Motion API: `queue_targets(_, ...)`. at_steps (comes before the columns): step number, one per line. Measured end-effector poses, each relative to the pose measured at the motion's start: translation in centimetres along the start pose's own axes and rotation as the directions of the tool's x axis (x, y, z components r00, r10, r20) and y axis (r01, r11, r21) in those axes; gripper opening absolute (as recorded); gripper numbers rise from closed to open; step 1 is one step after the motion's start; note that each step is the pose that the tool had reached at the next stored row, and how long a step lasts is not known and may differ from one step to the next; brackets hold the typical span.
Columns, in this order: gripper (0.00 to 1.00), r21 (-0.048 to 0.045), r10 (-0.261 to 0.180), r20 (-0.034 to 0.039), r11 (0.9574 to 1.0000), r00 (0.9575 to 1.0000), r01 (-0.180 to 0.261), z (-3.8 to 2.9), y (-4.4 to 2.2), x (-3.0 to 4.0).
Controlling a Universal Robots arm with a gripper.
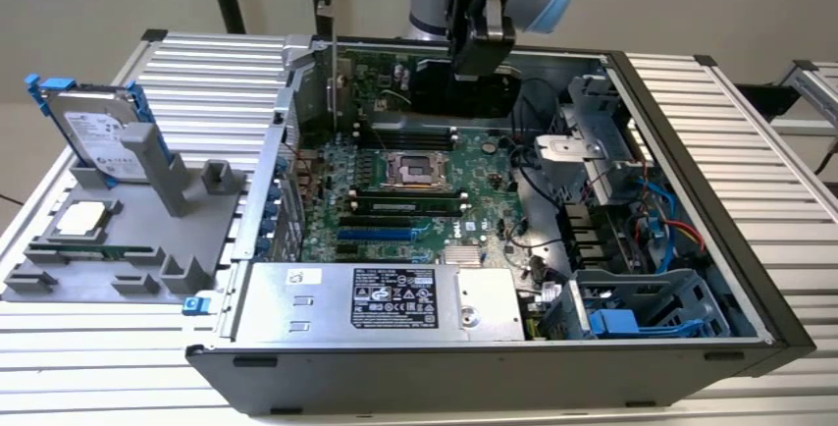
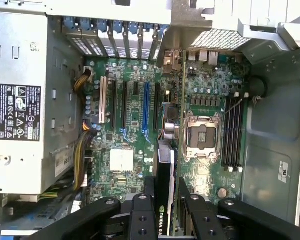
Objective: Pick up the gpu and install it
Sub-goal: 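Insert the gpu into the slot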
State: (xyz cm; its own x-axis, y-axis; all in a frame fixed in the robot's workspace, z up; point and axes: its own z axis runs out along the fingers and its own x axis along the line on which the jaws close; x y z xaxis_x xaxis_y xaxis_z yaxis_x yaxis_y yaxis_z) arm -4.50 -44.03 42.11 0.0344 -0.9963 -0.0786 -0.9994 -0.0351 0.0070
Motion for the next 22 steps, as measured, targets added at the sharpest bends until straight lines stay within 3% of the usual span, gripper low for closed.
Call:
queue_targets(3,0.0,0.0066,-0.001,-0.0003,1.0,1.0,0.001,0.16,0.0,0.02)
queue_targets(7,0.0,0.024,-0.003,-0.0011,0.9997,1.0,0.003,0.41,0.01,0.04)
queue_targets(11,0.0,0.0315,-0.003,-0.0013,0.9995,1.0,0.003,0.67,0.0,0.06)
queue_targets(22,0.0,0.0352,0.004,-0.0013,0.9994,1.0,-0.004,1.1,0.0,0.09)
